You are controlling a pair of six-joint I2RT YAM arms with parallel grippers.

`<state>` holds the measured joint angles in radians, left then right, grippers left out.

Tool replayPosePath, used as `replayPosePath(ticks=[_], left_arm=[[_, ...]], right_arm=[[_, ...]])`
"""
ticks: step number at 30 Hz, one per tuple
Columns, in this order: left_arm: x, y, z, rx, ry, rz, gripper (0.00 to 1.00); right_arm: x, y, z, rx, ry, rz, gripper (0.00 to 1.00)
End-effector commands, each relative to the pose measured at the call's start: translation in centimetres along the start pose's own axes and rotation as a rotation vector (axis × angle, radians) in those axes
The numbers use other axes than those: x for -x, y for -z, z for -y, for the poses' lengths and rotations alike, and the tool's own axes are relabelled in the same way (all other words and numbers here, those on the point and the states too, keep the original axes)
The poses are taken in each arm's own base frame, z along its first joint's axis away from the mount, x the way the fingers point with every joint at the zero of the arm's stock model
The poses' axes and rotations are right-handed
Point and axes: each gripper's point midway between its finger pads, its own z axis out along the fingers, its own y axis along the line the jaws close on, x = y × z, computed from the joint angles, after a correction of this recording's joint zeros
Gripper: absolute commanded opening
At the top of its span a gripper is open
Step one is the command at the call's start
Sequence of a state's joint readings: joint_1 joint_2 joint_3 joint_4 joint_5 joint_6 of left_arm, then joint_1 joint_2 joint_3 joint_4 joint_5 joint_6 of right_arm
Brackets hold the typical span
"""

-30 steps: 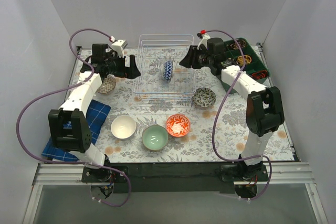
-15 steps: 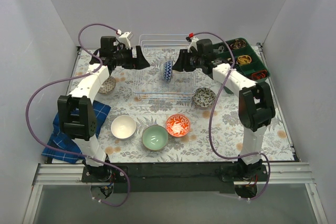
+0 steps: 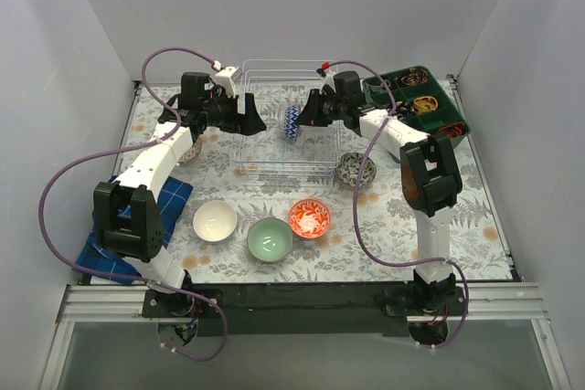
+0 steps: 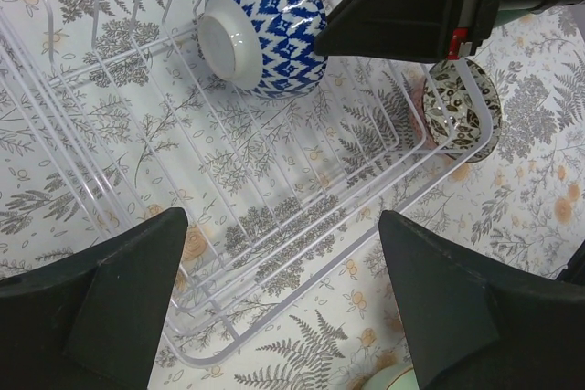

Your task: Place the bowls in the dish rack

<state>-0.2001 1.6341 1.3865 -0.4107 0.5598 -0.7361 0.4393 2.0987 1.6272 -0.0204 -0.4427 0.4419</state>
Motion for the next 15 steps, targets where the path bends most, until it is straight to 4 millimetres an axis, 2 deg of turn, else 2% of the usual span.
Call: replayPosePath(ticks=[1,2,4,12,15], left_arm=[[0.7,1.8,0.3,0.033,-0.054,0.026,0.87],[0.8,1.8,0.2,0.038,-0.055,0.026,0.87],[0.7,1.8,0.1,0.043,-0.059,0.023,0.87],[0.2,2.3,0.0,0.06,-0.079,0.008,0.87],[-0.1,2.5,0.0,0.065,-0.082,-0.001,0.87]], right_arm=[[2.6,0.4,-2.9,0.101,0.056,0.07,0.17],[2.5,0.4,-3.2,0.121,0.062,0.07,0.09],[2.5,0.6,-3.4,0.131,0.066,0.072,0.01],[4.8,2.5,-7.9,0.316,0.088,0.129,0.01],[5.1,2.9,-9.0,0.366,0.057,0.128,0.01]])
